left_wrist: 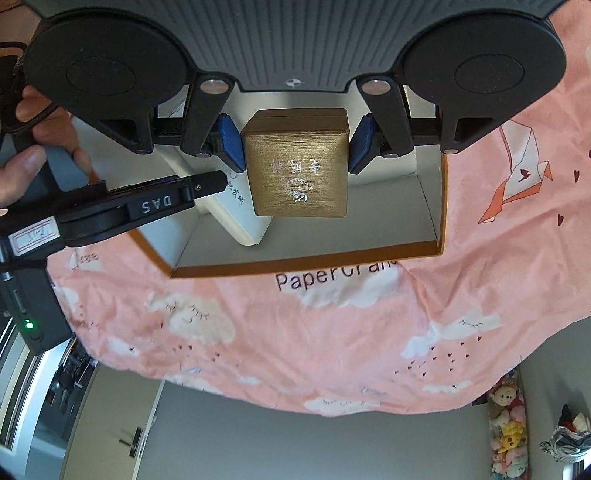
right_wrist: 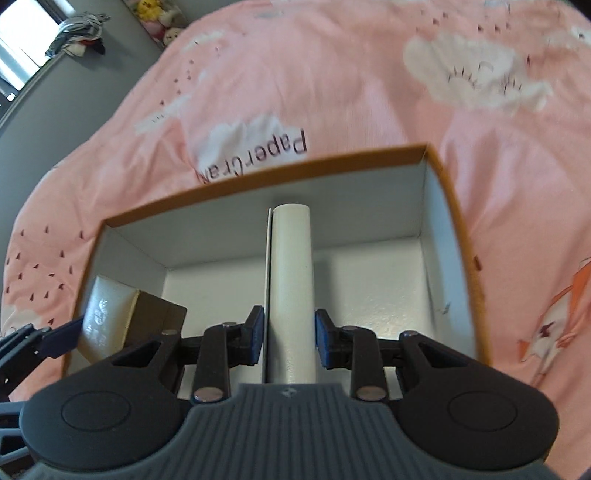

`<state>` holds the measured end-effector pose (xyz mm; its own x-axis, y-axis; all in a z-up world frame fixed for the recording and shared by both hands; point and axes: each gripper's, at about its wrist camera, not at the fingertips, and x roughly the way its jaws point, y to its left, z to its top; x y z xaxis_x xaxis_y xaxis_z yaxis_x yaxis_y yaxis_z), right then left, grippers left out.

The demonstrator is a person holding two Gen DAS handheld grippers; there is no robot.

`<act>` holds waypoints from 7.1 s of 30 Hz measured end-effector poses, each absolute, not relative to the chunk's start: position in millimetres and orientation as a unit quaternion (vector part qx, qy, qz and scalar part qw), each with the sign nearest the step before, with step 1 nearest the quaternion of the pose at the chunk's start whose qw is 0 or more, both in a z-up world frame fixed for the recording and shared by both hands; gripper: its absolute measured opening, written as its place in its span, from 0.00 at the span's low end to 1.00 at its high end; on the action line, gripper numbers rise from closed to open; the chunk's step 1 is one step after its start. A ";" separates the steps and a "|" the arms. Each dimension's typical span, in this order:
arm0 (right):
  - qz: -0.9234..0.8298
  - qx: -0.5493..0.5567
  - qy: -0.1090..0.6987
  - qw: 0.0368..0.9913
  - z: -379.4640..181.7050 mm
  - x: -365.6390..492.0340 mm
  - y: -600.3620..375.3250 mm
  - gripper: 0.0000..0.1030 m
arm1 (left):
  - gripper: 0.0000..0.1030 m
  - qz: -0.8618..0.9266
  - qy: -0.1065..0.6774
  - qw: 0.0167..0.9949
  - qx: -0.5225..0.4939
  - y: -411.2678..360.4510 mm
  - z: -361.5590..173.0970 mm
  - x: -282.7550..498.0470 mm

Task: Organize objects
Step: 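Carry the gold box and white box over the orange box with both grippers, then lower the white box into the orange box and open the right gripper, then lower the gold box into the orange box and open the left gripper, then grasp the gold box with the right gripper, set it beside the white box, release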

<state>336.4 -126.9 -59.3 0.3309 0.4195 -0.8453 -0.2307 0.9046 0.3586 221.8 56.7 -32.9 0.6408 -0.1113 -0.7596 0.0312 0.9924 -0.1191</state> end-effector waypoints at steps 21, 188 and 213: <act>0.205 -0.071 0.542 0.812 -72.3 347.2 -111.1 0.37 | 0.66 -0.045 0.451 0.890 -0.045 53.4 -53.8 237.3; 0.319 -0.165 0.680 0.640 -93.6 361.9 -84.9 0.33 | 0.61 -0.066 0.407 0.894 -0.174 70.0 -46.4 199.1; 0.364 -0.353 0.599 0.620 -97.9 322.5 -100.7 0.18 | 0.62 -0.077 0.395 0.902 -0.156 58.8 -38.4 186.6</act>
